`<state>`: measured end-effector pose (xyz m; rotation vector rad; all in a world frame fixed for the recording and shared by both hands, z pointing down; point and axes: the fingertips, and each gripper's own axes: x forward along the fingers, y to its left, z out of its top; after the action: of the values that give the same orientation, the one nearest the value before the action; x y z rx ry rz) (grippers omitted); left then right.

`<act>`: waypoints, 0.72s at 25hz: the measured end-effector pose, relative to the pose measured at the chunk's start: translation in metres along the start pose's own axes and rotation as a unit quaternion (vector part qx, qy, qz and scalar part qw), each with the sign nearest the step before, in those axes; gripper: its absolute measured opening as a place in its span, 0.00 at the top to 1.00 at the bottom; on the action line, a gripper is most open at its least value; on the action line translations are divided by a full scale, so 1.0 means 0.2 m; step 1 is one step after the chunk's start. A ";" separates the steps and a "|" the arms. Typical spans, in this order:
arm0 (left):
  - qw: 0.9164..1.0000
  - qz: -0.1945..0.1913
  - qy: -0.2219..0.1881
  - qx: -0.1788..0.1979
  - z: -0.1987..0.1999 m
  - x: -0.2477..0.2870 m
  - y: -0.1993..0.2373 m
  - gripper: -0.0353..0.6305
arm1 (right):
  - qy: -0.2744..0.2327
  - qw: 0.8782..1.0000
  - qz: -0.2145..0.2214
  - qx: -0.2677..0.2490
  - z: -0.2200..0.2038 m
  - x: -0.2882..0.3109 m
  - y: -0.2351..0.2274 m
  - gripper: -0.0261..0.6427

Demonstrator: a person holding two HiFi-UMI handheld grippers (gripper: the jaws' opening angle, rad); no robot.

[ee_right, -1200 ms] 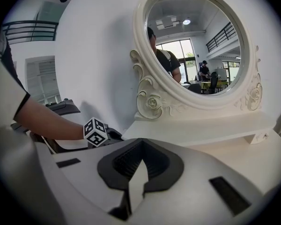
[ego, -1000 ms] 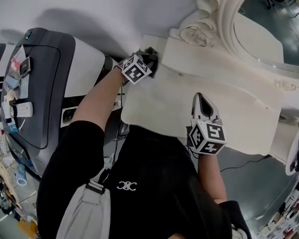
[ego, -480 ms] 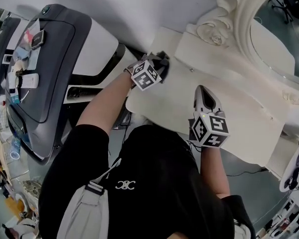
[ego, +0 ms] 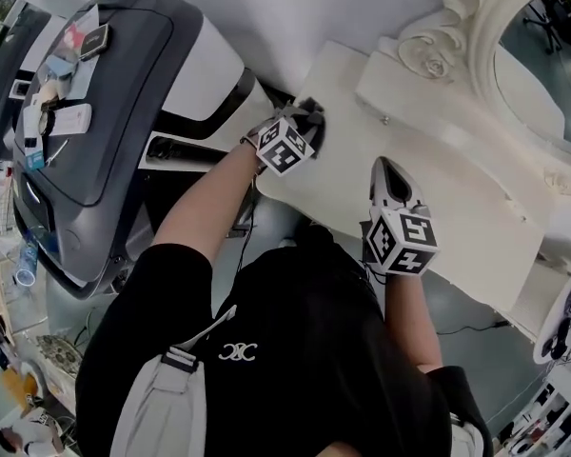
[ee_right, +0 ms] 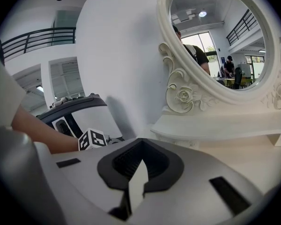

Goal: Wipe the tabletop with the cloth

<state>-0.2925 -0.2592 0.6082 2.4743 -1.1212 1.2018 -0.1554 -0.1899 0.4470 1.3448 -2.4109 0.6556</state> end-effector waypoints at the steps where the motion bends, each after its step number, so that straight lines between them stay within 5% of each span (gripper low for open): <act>1: 1.000 0.003 -0.001 -0.005 -0.02 -0.02 -0.01 0.86 | 0.000 1.000 0.000 -0.001 -0.01 -0.01 0.02 0.96; 18: 0.994 0.071 0.008 -0.088 -0.34 -0.34 -0.23 0.86 | -0.021 0.999 -0.024 -0.008 -0.23 -0.36 0.34 0.96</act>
<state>-0.3285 -0.1595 0.6101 2.2846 -1.3560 1.1015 -0.1747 -0.0827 0.4368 1.4196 -2.4029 0.5984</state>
